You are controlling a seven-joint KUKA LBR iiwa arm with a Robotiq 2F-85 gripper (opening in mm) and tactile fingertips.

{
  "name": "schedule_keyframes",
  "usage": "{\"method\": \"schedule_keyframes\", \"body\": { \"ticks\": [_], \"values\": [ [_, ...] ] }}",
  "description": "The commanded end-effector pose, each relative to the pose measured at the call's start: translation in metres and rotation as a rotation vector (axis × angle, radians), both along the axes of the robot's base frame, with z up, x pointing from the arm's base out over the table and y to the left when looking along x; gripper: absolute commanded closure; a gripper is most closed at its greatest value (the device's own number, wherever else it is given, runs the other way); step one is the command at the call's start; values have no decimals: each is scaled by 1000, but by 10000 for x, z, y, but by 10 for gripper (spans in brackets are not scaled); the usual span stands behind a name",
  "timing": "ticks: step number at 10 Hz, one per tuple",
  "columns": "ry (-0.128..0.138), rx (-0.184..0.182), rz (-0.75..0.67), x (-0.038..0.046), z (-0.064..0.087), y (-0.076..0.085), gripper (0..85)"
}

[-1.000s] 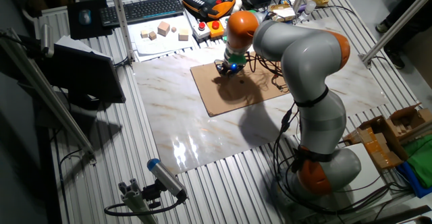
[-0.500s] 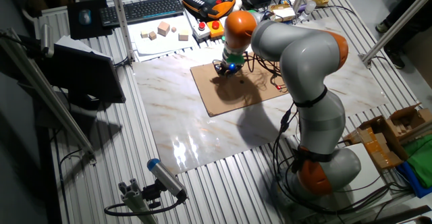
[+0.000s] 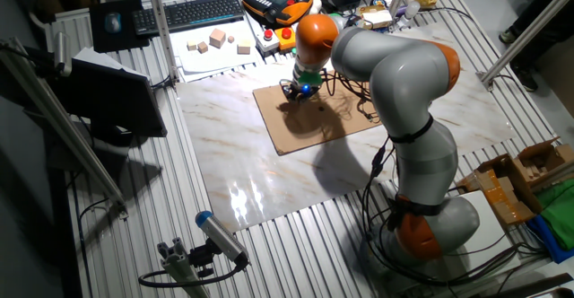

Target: Hold a small block with the gripper and sweep it from left to right on the table

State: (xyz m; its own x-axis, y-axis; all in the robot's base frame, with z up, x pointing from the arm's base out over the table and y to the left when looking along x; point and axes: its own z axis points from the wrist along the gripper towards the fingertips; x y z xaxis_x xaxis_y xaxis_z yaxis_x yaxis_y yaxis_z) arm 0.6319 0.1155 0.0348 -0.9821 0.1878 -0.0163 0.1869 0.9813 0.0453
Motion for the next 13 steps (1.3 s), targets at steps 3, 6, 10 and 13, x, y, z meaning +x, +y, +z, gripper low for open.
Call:
{"method": "schedule_keyframes", "body": {
  "ticks": [3,6,10,13],
  "values": [
    [0,0,3,8,-11,50,843],
    [3,-6,3,19,24,110,843],
    [3,-1,-1,13,5,200,843],
    [8,2,-7,19,20,257,843]
  ]
}}
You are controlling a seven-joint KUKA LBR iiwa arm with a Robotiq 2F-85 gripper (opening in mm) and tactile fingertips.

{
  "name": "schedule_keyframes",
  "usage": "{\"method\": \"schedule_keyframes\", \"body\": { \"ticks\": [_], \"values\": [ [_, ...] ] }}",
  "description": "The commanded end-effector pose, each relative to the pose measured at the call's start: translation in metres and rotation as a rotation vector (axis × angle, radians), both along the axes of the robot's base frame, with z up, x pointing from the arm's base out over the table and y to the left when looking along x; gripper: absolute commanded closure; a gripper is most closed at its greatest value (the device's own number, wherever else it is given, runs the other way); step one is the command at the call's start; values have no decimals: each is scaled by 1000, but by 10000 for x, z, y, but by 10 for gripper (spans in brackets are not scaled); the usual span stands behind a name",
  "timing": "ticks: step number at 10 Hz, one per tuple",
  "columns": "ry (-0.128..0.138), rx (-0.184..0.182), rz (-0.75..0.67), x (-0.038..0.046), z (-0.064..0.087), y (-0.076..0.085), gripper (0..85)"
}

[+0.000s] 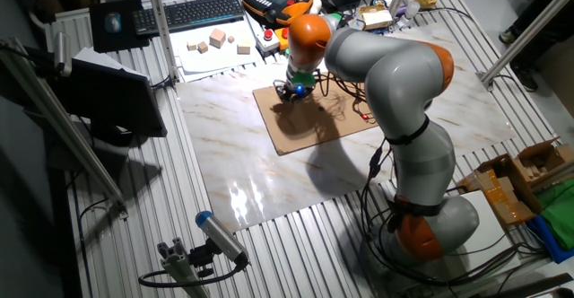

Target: Hold a small block with the gripper and sweep it from left to right on the table

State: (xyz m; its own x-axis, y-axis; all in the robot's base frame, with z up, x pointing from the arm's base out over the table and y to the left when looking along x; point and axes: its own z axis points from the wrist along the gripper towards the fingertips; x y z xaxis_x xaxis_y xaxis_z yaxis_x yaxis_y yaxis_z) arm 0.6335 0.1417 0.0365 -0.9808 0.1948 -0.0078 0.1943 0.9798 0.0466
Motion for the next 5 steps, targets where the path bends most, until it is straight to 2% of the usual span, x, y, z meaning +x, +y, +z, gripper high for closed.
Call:
{"method": "schedule_keyframes", "body": {
  "ticks": [1,5],
  "values": [
    [0,2,-2,-3,-2,13,843],
    [6,5,-3,4,23,79,843]
  ]
}}
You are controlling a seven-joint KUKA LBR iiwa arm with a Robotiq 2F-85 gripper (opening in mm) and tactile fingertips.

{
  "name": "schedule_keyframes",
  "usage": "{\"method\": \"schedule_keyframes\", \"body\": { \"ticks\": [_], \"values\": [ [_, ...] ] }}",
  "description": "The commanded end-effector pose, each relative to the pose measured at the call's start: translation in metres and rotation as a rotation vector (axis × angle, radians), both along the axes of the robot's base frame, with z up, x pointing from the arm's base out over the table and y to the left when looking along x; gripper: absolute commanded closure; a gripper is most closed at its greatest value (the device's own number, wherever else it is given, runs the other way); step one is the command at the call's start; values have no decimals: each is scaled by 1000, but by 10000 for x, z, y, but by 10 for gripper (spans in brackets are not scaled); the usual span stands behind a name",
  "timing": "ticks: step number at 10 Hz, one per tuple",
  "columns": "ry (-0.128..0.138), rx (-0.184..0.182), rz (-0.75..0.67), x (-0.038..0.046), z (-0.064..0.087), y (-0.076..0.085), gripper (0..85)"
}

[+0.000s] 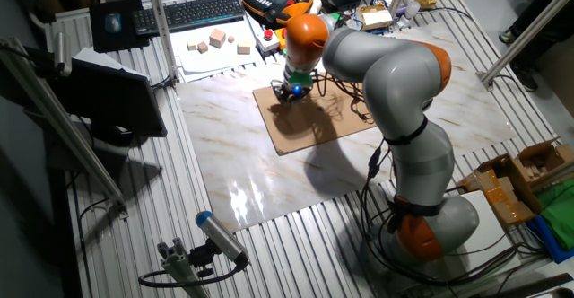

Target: Hold a small block with the gripper and sweep it from left to right on the table

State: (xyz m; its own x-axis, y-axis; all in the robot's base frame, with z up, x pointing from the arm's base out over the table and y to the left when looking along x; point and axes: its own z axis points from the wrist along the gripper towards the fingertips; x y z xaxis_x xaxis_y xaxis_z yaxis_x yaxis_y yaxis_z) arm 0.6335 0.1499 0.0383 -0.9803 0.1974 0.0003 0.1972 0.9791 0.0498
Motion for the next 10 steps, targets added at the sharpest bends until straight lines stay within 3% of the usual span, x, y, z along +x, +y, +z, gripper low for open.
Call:
{"method": "schedule_keyframes", "body": {
  "ticks": [1,10],
  "values": [
    [0,0,-2,5,9,12,843],
    [-3,6,-7,-19,5,152,843]
  ]
}}
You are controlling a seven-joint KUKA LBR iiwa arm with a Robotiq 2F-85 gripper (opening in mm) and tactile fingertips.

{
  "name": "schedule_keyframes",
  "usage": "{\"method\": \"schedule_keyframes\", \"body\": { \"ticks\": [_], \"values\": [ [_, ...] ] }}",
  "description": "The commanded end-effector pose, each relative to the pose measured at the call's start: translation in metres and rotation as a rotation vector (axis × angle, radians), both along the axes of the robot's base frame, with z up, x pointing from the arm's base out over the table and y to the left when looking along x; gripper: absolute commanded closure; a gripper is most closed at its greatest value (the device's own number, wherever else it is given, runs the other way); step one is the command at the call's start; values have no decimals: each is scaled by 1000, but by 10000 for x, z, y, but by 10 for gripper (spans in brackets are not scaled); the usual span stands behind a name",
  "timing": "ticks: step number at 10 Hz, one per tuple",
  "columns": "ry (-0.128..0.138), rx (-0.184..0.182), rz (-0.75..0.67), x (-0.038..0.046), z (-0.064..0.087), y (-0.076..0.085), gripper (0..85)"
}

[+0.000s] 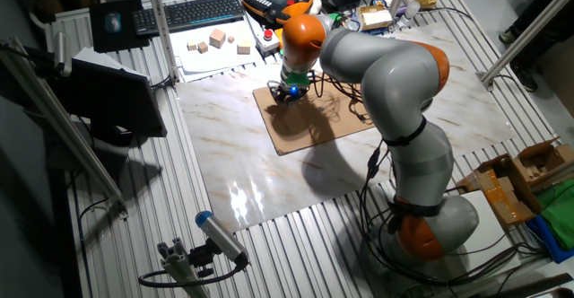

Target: Hold a small block with the gripper and sweep it from left to right on the table

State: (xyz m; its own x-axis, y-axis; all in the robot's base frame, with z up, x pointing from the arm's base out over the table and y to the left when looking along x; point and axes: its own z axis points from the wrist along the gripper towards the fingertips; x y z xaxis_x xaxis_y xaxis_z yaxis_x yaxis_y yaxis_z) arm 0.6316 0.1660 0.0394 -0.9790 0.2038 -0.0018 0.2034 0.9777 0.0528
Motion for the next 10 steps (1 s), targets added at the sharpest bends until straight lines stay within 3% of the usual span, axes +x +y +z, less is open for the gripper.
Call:
{"method": "schedule_keyframes", "body": {
  "ticks": [1,5,10],
  "values": [
    [0,-4,1,-1,7,21,843],
    [-1,-13,-8,-33,-2,165,843],
    [4,-4,-12,-34,2,215,843]
  ]
}}
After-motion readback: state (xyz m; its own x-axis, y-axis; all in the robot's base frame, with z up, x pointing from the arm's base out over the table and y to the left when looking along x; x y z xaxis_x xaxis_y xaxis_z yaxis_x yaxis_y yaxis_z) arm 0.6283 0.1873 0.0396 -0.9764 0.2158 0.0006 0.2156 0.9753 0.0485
